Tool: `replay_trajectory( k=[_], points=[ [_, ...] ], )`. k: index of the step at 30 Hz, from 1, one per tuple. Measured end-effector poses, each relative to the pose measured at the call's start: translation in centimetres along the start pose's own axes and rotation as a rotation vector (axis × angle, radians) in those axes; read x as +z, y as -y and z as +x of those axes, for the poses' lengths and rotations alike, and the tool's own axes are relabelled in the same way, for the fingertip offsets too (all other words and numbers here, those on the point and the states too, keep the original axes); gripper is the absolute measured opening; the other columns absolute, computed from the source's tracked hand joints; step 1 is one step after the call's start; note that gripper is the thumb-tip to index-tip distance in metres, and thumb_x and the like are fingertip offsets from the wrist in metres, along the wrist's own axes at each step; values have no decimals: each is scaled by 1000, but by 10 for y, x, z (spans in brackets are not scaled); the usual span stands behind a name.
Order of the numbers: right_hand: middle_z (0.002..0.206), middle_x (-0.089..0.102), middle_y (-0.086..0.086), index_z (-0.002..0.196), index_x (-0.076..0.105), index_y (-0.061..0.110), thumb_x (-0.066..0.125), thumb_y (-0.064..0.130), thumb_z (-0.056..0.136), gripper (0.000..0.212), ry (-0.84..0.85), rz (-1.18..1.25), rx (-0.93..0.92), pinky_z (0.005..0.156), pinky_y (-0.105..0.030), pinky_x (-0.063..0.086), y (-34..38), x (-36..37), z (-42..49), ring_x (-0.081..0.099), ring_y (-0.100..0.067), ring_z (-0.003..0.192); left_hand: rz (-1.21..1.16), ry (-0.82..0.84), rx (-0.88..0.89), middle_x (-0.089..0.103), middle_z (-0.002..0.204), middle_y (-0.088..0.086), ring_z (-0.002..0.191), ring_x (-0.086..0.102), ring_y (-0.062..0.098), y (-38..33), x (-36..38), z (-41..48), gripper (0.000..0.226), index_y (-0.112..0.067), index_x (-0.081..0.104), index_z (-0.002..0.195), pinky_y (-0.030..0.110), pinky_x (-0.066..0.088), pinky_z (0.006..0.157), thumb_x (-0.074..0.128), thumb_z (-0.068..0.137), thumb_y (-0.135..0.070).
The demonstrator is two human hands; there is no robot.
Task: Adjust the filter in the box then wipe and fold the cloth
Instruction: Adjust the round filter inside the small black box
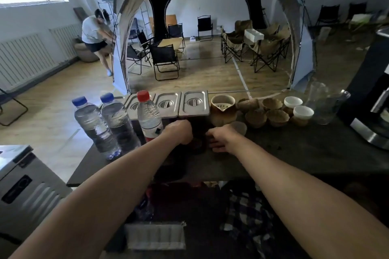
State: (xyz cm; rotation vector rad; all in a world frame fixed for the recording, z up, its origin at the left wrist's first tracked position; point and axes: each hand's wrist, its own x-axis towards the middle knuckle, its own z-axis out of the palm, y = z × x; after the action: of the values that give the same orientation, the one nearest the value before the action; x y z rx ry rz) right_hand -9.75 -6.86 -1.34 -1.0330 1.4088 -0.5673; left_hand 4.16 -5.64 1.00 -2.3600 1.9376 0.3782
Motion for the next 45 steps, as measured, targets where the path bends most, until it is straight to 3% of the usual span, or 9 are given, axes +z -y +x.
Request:
replay_trajectory(
  k=[3, 7, 14, 20, 23, 26, 31, 39, 45],
  points=[
    [87, 63, -9, 89, 59, 10, 56, 12, 94, 7, 9, 18, 10, 59, -29, 50, -2, 1, 7, 62, -20, 73, -1, -20, -42, 67, 116, 16, 107, 65, 31, -2, 5, 10, 28, -1, 65, 114, 37, 53, 85, 58, 89, -12],
    [83, 62, -10, 85, 59, 5, 57, 4, 93, 7, -4, 16, 18, 56, -28, 50, -7, -1, 15, 59, -18, 64, -81, -36, -123, 66, 116, 17, 107, 65, 31, 1, 9, 19, 31, 0, 63, 114, 35, 52, 83, 63, 86, -13],
    [114, 66, -13, 116, 64, 1, 67, 5, 89, 27, -14, 43, -18, 73, -29, 54, 0, -19, 5, 62, -19, 90, -399, -129, -109, 73, 88, 10, 79, 70, 25, 6, -5, 16, 19, -6, 75, 95, 33, 59, 66, 75, 78, -13],
    [94, 68, -8, 94, 67, 10, 74, 2, 82, 16, 36, 84, -81, 65, -28, 57, 26, -24, -25, 65, -16, 80, -887, -125, -65, 72, 71, 6, 60, 70, 11, 30, -41, -35, 17, -9, 73, 97, 22, 55, 50, 78, 81, -7],
    [82, 65, -4, 89, 65, 11, 72, 0, 83, 14, 150, 128, -63, 61, -24, 57, 36, -11, -39, 62, -13, 73, -992, -111, -85, 74, 74, 10, 69, 71, 18, 54, -49, -61, 24, -4, 72, 101, 28, 59, 60, 79, 78, -2],
    [73, 65, -1, 84, 63, 13, 70, 0, 85, 14, 241, 127, -32, 60, -24, 57, 41, 10, -50, 60, -12, 70, -1069, -117, -127, 71, 71, 11, 50, 67, 11, 79, -47, -82, 26, 3, 71, 101, 21, 56, 48, 79, 76, 4],
    [56, 69, 2, 77, 65, 12, 69, 3, 86, 13, 328, 69, 8, 57, -23, 57, 35, 37, -60, 65, -11, 64, -1137, -132, -194, 73, 66, 9, 48, 66, 9, 120, -27, -101, 26, 2, 74, 97, 17, 52, 45, 83, 72, 1],
    [77, 72, 2, 78, 69, 12, 70, 2, 83, 11, 183, 23, -11, 54, -15, 40, 7, 61, -45, 67, -6, 64, -1195, -159, -282, 77, 82, 12, 72, 69, 18, 137, 9, -88, 31, -4, 79, 87, 29, 59, 80, 92, 59, -7],
    [79, 75, -2, 86, 74, 7, 76, 1, 76, 11, 132, -22, -22, 49, -17, 35, 0, 62, -46, 69, -4, 55, -1069, -61, -404, 58, 45, -4, 33, 45, 6, 136, 18, -84, 26, -11, 68, 62, 15, 38, 40, 92, 61, -22]
  ],
)
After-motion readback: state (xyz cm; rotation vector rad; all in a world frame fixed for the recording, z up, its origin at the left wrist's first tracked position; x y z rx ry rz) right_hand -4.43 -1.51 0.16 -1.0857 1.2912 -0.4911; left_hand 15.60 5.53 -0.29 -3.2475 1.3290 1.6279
